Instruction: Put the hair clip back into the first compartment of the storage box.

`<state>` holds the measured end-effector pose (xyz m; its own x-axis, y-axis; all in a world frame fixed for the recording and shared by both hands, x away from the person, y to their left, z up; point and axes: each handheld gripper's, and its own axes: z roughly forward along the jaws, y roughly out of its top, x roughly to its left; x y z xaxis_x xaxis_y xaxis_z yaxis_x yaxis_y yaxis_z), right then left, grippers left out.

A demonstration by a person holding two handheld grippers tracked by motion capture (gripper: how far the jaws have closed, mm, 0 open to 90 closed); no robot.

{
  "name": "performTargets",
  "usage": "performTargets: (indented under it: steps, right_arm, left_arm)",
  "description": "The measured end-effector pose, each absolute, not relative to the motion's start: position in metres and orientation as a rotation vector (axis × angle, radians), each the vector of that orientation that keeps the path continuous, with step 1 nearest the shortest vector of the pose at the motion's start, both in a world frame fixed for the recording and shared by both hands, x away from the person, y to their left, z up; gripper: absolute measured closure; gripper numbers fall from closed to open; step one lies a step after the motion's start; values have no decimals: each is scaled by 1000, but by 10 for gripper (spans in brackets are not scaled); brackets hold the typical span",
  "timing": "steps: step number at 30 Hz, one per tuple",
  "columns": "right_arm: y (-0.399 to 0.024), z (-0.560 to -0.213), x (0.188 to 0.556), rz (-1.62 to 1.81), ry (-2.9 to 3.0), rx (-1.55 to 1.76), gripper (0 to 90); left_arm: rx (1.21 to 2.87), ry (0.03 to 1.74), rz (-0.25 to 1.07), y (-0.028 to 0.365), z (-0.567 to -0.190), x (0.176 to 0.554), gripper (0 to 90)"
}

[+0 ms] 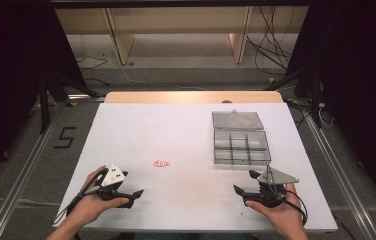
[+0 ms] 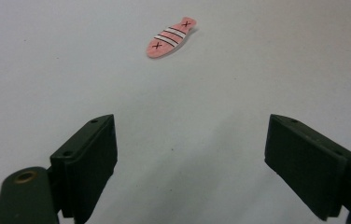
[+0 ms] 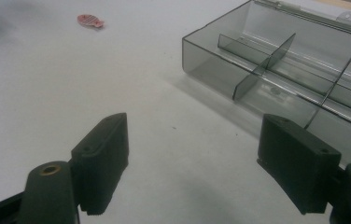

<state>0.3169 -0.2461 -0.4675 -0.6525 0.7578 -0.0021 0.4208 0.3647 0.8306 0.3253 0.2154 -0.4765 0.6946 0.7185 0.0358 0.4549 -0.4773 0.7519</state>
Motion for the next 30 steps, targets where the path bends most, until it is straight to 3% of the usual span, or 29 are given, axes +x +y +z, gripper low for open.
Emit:
performTargets:
  steps: [18,30]
  right_arm:
    - [-218,-460,325,1199,2327,947,306]
    - [-160,-454,350,1217,2385,823,316]
  left_arm:
    - [2160,887,462,215,-474,320,167]
    - [2154,882,451,212,-475,321,167]
